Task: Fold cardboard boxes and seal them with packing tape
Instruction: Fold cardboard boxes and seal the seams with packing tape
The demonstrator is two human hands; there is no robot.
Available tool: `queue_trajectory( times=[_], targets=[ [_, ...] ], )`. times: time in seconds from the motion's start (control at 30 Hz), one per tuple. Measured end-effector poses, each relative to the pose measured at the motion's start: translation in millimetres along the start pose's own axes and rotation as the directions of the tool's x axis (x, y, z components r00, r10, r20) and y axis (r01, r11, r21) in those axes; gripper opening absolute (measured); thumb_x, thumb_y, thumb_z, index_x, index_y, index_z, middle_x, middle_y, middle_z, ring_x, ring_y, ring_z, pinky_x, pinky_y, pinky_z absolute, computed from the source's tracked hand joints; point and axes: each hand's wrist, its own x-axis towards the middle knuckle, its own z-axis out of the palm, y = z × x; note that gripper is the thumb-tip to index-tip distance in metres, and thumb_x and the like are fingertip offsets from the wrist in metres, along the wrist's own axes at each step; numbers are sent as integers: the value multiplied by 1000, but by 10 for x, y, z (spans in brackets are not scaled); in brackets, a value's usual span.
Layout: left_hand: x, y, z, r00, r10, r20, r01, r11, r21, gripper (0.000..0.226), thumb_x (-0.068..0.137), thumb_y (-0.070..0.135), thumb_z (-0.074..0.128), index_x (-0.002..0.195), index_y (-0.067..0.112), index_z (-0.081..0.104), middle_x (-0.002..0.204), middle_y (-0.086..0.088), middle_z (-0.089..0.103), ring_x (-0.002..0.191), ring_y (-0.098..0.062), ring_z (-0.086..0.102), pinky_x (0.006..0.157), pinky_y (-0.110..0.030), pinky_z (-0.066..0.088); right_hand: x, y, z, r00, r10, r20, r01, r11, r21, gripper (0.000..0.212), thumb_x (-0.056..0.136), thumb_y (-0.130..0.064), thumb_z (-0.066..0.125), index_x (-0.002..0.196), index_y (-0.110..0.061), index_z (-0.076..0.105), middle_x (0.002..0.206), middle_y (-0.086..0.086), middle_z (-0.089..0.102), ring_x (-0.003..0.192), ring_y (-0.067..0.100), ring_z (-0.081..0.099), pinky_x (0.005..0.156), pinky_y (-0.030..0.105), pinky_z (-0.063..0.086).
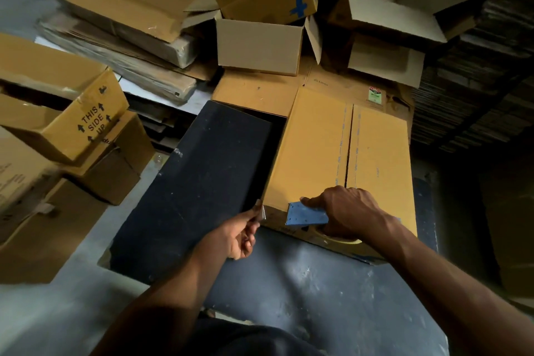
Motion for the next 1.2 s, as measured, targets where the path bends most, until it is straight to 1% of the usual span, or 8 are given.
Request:
queue_trajectory(
  times=[0.2, 0.3, 0.37, 0.43, 0.5, 0.57, 0.8, 1.2],
  targets=[
    [134, 154, -200, 997, -13, -71, 12, 1000, -12, 41, 95, 48, 67, 65, 24, 54, 48, 10, 40, 46, -6, 29, 52, -21, 18, 22, -33, -70, 999, 1, 36, 0, 1000, -19, 69, 93, -51, 63, 154, -52, 33, 125, -5, 67, 107, 25, 68, 73, 33, 49],
    [142, 188, -236, 850, 427, -308, -359, 898, 255, 28, 98, 41, 66, 85, 16, 67, 64, 7, 63, 53, -10, 49, 50, -24, 40, 19, -39, -91, 999, -1, 50, 2, 1000, -27, 70, 93, -51, 64, 155, -52, 32, 124, -4, 66, 108, 25, 67, 78, 35, 54],
    [-11, 164, -149, 454, 873, -180, -691, 472, 547, 25, 91, 43, 76, 103, 21, 74, 92, 12, 75, 80, -5, 69, 73, -27, 57, 20, -39, -100, 999, -7, 51, 9, 999, -38, 70, 94, -50, 63, 156, -51, 31, 123, -4, 66, 106, 25, 68, 75, 34, 52],
    [-203, 78, -21, 59, 971, 232, -724, -118, 680, 46, 84, 47, 81, 122, 24, 72, 124, 12, 71, 116, 0, 63, 99, -18, 49, 40, -30, -105, 999, -9, 52, 11, 999, -47, 68, 94, -48, 63, 155, -51, 33, 122, -4, 67, 105, 26, 68, 71, 32, 48],
    [-143, -3, 65, -78, 804, 590, -520, -538, 664, 66, 85, 56, 75, 136, 15, 66, 146, 1, 61, 137, -11, 54, 116, -28, 38, 68, -23, -119, 998, -2, 68, 5, 999, -42, 68, 92, -48, 64, 154, -51, 35, 124, -2, 67, 108, 27, 68, 75, 34, 50],
    [114, -36, 54, -117, 657, 745, -284, -741, 609, 59, 92, 48, 66, 138, 11, 65, 148, -6, 59, 139, -20, 53, 119, -37, 36, 97, -31, -116, 996, -2, 95, 7, 999, -48, 70, 91, -49, 65, 154, -49, 36, 127, 0, 66, 112, 28, 67, 80, 36, 52],
    [331, 77, -71, -285, 506, 814, -122, -861, 493, 44, 93, 1, 68, 136, 13, 68, 145, -5, 62, 135, -20, 58, 103, -44, 54, 4, 27, -71, 992, -22, 126, 26, 999, -31, 69, 96, -43, 63, 158, -45, 32, 128, 5, 63, 114, 31, 65, 81, 37, 50],
    [193, 65, -65, -172, 517, 839, -144, -855, 498, 52, 105, 3, 26, 135, 11, 69, 145, -7, 62, 133, -22, 59, 101, -47, 55, -339, 454, 303, 997, 3, 78, 4, 996, -88, 70, 99, -43, 61, 159, -44, 26, 123, 5, 61, 103, 25, 67, 64, 35, 46]
  ],
)
